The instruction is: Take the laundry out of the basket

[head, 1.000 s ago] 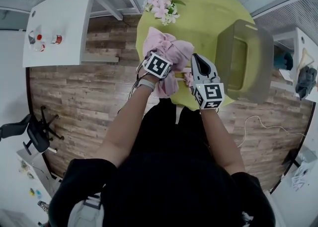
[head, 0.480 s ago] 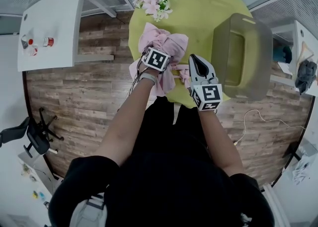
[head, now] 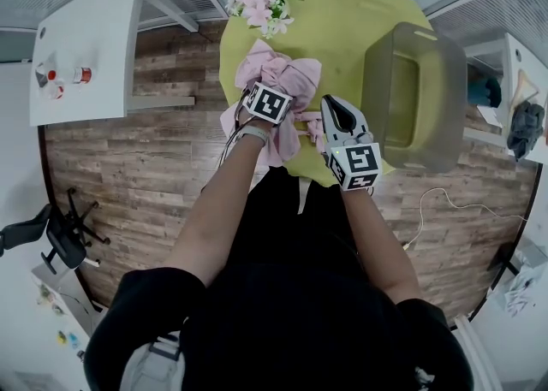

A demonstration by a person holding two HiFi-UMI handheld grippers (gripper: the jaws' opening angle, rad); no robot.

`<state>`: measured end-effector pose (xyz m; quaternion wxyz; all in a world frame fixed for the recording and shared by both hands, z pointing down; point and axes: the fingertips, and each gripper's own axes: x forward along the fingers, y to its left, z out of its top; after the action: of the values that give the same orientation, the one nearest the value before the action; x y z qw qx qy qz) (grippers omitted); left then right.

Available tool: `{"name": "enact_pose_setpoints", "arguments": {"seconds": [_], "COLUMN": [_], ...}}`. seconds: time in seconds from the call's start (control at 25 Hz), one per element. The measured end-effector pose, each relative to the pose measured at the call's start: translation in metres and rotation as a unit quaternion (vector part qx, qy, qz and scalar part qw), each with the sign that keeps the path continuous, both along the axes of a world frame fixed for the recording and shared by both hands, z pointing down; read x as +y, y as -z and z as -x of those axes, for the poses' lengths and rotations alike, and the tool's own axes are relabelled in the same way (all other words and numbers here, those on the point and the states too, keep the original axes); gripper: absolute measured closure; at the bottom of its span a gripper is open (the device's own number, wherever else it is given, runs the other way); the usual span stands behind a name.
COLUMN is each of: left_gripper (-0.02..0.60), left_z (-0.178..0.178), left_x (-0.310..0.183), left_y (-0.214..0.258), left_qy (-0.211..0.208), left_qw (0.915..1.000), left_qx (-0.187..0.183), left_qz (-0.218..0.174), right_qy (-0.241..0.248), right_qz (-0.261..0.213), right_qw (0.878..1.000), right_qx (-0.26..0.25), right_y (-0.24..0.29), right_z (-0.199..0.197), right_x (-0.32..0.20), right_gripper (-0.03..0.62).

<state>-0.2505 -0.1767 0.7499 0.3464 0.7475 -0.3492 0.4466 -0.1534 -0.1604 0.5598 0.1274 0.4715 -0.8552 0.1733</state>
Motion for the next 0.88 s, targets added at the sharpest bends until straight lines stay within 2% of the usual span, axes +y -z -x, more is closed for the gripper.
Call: {"name": "enact_pose_setpoints", "arguments": {"seconds": [0.12, 0.48, 0.76, 0.88], "left_gripper": [0.147, 0.147, 0.149, 0.149], "left_z": [0.000, 0.001, -0.005, -0.006], "left_x": [0.000, -0.002, 0.003, 0.009], "left_y": [0.008, 0.055, 0.103, 0.131], "left_qy": [-0.005, -0.016, -0.048, -0.057], "left_qw": [0.9999, 0.9971, 0.9897, 0.9835], "left_qx": [0.003, 0.030, 0.072, 0.095], "left_qz": [-0.009, -0.069, -0.114, -0.143], "right_qy": [0.005, 0.003, 0.009, 0.012], "right_qz": [-0.002, -0.019, -0.032, -0.045], "right_qw": [1.000, 1.000, 0.999, 0.999], "right_qx": [-0.002, 0.000, -0.008, -0.006], "right_y": [0.003, 0.022, 0.038, 0.048], "right_z": [0.002, 0.002, 0.011, 0.012], "right_x": [0.000, 0.002, 0.008, 0.014], "right_gripper": [0.569, 0.569, 0.569, 0.569]}}
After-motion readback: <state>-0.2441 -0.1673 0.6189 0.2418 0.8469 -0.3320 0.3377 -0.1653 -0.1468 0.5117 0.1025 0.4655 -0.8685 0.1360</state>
